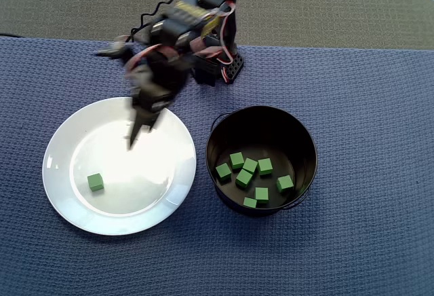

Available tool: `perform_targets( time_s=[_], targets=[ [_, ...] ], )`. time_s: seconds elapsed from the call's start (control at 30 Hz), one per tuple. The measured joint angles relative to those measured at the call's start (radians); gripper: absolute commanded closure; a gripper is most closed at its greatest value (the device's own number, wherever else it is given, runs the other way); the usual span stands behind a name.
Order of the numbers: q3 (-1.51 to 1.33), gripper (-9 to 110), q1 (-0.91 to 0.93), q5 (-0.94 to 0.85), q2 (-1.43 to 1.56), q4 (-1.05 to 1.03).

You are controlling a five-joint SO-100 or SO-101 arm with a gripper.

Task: Pick up the green cubes from the white plate and place them in the black recipient

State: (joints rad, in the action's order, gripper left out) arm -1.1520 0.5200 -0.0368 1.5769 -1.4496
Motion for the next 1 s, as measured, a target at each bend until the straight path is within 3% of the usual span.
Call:
perform_targets(
  time_s=[0.27, 0.77, 1.0],
  targets=[
    [0.011, 76, 0.133, -0.259, -0.282, 0.12],
    [0.048, 76, 0.178, -1.031, -0.581, 0.4],
    [0.048, 77, 0.184, -1.16, -0.618, 0.43]
  ],
)
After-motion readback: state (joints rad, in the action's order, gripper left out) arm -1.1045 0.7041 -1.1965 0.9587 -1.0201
